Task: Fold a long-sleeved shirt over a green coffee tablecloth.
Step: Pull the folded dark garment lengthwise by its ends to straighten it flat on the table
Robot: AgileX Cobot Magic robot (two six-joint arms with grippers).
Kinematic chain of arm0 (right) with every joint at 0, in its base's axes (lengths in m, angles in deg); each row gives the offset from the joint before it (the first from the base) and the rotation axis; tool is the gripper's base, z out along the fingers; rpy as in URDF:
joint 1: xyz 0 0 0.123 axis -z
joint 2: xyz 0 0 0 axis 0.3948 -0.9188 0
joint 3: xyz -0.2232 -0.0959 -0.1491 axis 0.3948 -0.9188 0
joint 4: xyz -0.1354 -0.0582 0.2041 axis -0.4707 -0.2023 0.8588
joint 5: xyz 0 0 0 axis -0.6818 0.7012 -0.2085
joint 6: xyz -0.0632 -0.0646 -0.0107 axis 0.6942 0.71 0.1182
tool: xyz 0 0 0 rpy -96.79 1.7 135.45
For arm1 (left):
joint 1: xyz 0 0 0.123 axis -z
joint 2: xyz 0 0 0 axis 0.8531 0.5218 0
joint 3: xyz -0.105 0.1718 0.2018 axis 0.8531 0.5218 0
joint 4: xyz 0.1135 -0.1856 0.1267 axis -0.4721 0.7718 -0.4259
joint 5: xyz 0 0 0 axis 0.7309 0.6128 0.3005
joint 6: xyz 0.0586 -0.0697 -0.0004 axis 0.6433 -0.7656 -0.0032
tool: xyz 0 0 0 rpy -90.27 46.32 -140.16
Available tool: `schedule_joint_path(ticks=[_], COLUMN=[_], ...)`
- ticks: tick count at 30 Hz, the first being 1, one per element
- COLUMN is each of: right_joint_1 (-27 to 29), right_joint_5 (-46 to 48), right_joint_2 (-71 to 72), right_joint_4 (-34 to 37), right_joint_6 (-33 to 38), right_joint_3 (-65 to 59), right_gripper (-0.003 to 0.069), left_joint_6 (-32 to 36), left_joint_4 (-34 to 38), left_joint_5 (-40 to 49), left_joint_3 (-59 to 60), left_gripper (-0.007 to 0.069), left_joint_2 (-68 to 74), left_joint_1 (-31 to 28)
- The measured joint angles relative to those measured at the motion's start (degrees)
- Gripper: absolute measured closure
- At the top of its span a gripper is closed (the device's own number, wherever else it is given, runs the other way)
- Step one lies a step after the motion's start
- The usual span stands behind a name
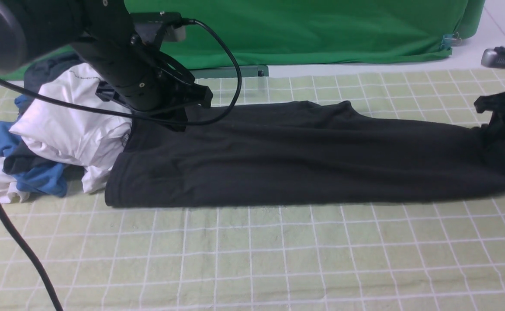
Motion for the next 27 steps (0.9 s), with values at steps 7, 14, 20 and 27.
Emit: schedule_joint_path(ticks=[7, 14, 20, 27], right_joint_1=[0.29, 1.63, 2.24, 2.04], right_joint_5=[0.39, 0.89, 7.79, 8.73], right_joint_2=[0.45, -0.63, -0.14, 0.18], right_joint_4=[-5.69, -12.33, -13.80, -5.78], right_joint_6=[-1.53, -8.69, -10.46, -8.46], right_joint_3=[1.68, 2.25, 6.87, 7.24], right_gripper=[0.0603, 0.0356, 0.0013, -0.0020], left_joint_6=[0.00, 0.00, -0.55, -5.13], left_joint_4=[0.07, 0.01, -0.90, -5.69], left_joint_5=[1.08, 2.47, 2.55, -1.33], left_joint_3=[0.00, 0.00, 0.00, 0.00], left_gripper=[0.0613, 0.0613, 0.0613, 0.0613], left_joint_2=[0.00, 0.00, -0.06, -0.06], left_joint_1=[0.00, 0.00, 0.00, -0.85])
